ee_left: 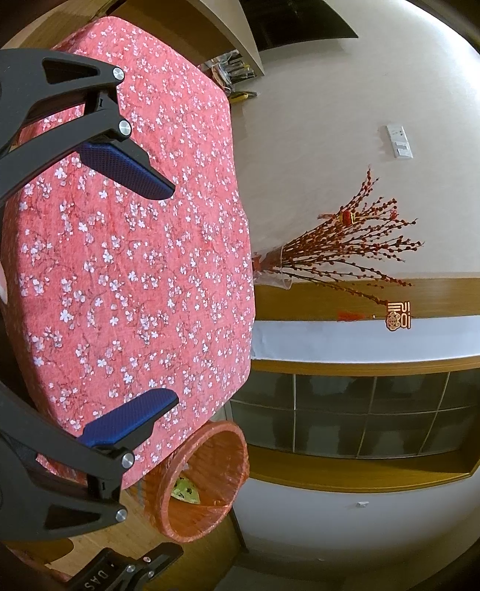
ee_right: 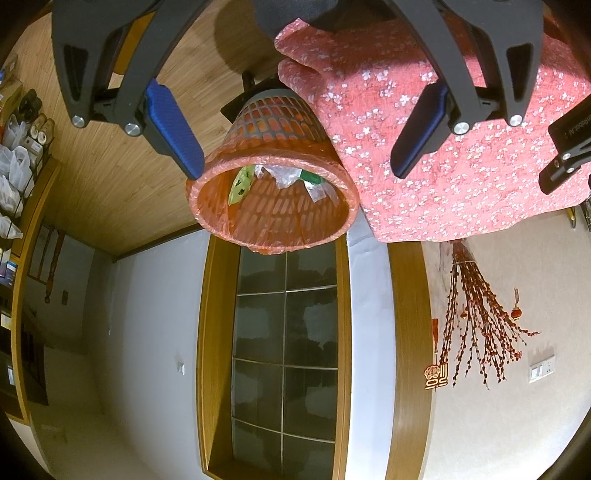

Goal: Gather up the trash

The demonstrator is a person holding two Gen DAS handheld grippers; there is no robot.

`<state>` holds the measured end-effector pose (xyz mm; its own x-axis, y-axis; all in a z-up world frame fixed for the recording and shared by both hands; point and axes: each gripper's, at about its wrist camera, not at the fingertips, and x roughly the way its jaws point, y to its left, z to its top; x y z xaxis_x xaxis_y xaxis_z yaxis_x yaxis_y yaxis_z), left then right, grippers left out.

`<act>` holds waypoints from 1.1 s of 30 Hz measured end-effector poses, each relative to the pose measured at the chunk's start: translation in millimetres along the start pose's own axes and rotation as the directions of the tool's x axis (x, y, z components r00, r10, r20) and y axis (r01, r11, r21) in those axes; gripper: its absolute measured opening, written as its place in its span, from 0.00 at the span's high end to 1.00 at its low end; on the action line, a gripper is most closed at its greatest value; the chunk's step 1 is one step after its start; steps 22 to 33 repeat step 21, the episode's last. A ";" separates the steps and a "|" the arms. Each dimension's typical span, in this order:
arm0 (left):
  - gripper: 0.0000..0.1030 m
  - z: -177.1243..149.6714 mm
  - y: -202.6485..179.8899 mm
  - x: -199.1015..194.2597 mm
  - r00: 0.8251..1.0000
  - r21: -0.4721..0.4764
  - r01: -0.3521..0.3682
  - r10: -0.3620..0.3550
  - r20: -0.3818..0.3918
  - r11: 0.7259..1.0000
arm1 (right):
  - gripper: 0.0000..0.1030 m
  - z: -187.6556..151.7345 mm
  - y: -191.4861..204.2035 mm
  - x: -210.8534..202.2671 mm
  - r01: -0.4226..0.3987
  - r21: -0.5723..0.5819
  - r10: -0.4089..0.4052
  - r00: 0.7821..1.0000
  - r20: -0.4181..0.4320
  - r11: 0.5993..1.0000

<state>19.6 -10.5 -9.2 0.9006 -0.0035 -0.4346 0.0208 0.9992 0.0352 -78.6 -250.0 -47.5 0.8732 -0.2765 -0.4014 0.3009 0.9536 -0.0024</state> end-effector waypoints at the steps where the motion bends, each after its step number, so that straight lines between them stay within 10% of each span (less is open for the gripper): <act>1: 0.02 0.1 0.0 0.2 1.000 0.000 0.000 0.000 -0.001 1.000 | 0.04 -0.2 0.1 0.1 -0.001 -0.001 0.001 1.000 -0.001 1.000; 33: 0.02 1.0 -0.5 2.0 1.000 -0.001 -0.001 0.001 -0.006 1.000 | 0.04 1.3 0.9 1.2 -0.005 -0.002 0.005 1.000 -0.008 1.000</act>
